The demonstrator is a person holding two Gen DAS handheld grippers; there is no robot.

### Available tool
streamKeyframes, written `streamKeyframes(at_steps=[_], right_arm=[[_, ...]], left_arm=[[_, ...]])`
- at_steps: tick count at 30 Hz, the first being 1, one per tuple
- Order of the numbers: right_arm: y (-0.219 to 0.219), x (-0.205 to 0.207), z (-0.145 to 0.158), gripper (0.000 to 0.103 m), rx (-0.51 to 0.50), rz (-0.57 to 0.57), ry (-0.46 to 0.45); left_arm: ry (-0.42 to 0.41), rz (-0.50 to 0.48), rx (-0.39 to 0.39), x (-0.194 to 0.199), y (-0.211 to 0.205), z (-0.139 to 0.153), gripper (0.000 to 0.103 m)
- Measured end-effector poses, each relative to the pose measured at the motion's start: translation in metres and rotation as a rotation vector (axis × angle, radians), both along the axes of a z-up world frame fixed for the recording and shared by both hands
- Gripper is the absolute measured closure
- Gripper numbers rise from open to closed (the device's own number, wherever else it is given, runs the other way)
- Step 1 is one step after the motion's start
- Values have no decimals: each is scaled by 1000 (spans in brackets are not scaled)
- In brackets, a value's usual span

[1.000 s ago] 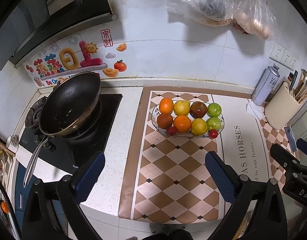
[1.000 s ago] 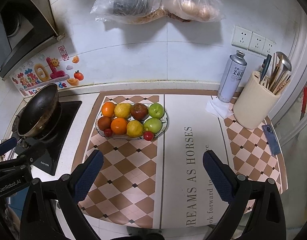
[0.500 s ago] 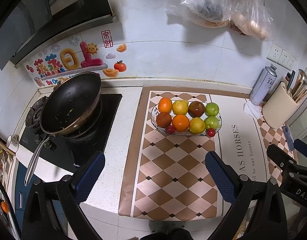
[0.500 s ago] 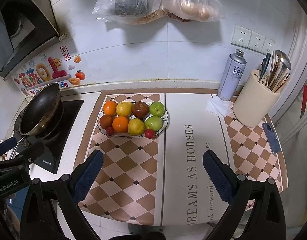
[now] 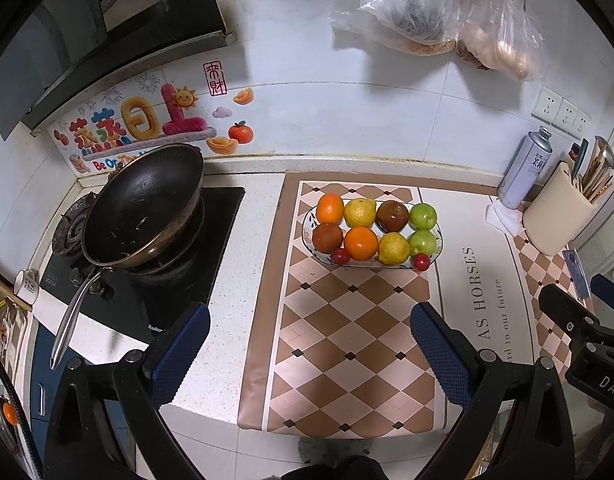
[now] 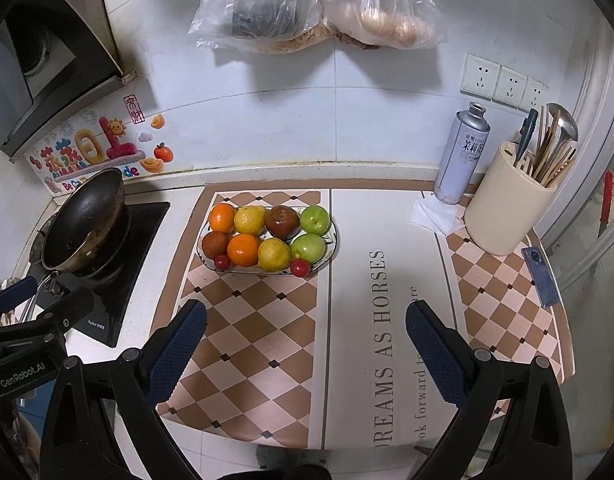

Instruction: Organize fruits

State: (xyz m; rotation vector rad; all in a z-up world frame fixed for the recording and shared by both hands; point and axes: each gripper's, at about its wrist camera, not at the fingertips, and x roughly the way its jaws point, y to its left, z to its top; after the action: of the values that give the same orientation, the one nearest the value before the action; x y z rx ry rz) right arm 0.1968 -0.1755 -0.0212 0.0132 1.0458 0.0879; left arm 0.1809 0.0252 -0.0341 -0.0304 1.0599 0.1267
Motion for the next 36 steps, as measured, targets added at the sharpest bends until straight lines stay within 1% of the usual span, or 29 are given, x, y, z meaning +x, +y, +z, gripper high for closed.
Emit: streamKeyframes(at_steps=[9, 28, 36], right_arm=[[0, -3, 6, 1, -3, 10, -3], [-1, -9, 6, 1, -2, 16, -3], [-1, -9, 6, 1, -3, 16, -2]], left_arm=[[-1, 0, -5, -8, 1, 3, 1], [-2, 2, -7, -12, 1, 2, 1], [-19, -6, -1, -18, 0, 10, 1]])
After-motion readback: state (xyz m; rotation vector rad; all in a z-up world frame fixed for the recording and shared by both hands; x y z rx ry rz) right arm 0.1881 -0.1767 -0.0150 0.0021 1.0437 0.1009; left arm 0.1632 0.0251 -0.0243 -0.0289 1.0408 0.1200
